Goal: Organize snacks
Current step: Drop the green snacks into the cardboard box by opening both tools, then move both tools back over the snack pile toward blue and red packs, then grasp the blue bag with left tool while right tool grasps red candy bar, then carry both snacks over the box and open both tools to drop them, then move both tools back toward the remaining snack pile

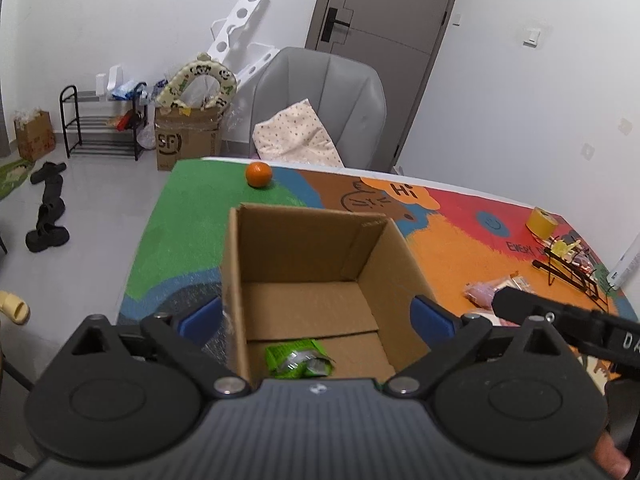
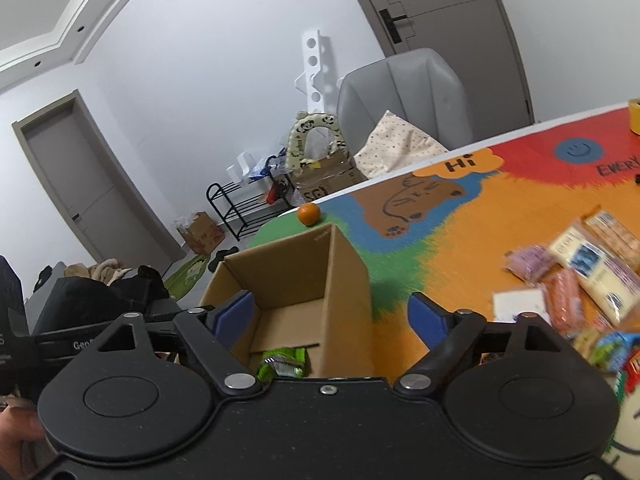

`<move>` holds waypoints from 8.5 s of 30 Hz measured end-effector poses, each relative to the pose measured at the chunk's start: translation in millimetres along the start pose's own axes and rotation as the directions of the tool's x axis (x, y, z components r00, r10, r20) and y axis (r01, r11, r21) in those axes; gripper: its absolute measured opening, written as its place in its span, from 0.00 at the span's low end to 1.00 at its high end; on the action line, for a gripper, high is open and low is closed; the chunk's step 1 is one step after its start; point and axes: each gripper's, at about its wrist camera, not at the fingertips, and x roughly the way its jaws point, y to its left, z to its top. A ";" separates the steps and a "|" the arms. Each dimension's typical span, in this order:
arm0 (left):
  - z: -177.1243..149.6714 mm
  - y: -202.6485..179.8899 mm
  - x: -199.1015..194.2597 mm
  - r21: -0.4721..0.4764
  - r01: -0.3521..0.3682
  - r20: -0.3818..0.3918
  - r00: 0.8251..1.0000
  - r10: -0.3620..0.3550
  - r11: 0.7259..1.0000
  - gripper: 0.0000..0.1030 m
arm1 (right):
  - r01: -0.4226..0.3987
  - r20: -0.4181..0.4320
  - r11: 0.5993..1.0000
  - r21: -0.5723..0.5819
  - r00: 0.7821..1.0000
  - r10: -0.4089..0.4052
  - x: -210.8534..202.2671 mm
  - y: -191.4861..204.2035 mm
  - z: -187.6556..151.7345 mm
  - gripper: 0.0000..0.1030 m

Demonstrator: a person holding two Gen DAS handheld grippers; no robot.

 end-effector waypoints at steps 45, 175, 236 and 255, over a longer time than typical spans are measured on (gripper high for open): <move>-48.3 -147.0 14.6 0.128 0.302 -0.111 0.951 -0.289 0.945 0.98 | 0.257 0.048 0.956 0.140 0.963 -0.266 -96.5 -108.8 -32.1 1.00; -22.8 -18.5 -19.2 -0.057 0.023 0.121 0.993 -0.016 0.998 0.29 | 0.123 0.019 0.990 -0.071 0.992 -0.122 -15.8 19.9 -14.1 0.17; -9.7 11.5 0.5 -0.159 -0.019 0.062 0.998 0.029 0.987 1.00 | 0.108 0.026 0.994 -0.015 0.994 -0.108 9.6 10.6 -12.1 1.00; -24.2 -53.7 -18.0 -0.013 0.025 0.034 0.999 -0.024 1.000 1.00 | 0.173 0.060 0.985 0.010 0.983 -0.173 -48.9 -24.6 -23.3 1.00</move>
